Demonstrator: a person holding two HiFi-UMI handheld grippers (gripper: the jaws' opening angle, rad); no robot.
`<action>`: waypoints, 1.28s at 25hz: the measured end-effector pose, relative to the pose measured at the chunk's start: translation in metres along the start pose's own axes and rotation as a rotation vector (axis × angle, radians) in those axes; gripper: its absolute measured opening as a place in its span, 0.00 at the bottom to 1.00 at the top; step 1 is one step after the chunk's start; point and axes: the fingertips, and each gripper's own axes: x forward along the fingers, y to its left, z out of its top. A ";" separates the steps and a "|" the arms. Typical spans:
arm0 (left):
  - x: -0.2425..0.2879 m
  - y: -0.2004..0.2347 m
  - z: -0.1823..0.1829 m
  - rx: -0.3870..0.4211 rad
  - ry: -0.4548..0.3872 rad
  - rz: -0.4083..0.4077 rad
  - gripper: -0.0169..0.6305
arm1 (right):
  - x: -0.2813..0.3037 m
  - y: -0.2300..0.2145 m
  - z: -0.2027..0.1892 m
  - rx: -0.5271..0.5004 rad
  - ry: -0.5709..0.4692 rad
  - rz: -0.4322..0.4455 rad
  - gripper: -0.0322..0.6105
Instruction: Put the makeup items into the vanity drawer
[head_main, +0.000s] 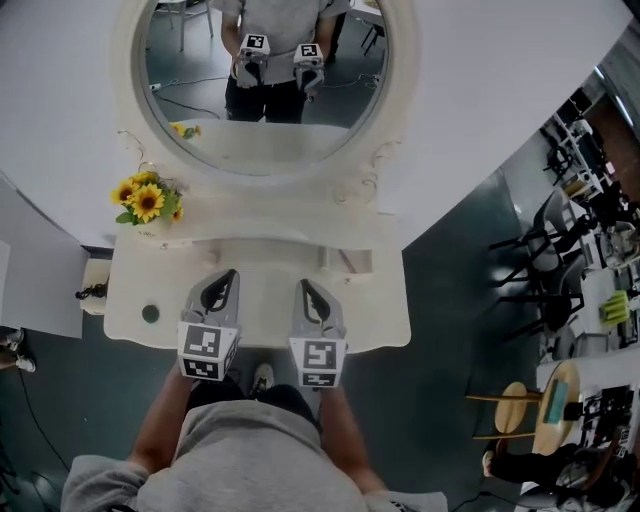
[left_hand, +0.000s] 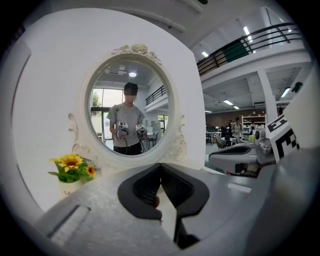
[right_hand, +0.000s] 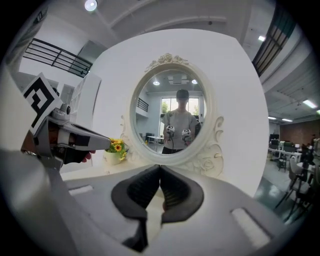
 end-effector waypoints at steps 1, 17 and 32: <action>-0.004 0.007 -0.002 -0.004 0.004 0.021 0.04 | 0.005 0.007 0.001 -0.001 -0.001 0.022 0.06; -0.078 0.142 -0.049 -0.099 0.060 0.315 0.04 | 0.084 0.147 0.006 -0.064 0.032 0.313 0.06; -0.045 0.211 -0.135 -0.166 0.200 0.242 0.04 | 0.167 0.200 -0.068 -0.038 0.221 0.293 0.06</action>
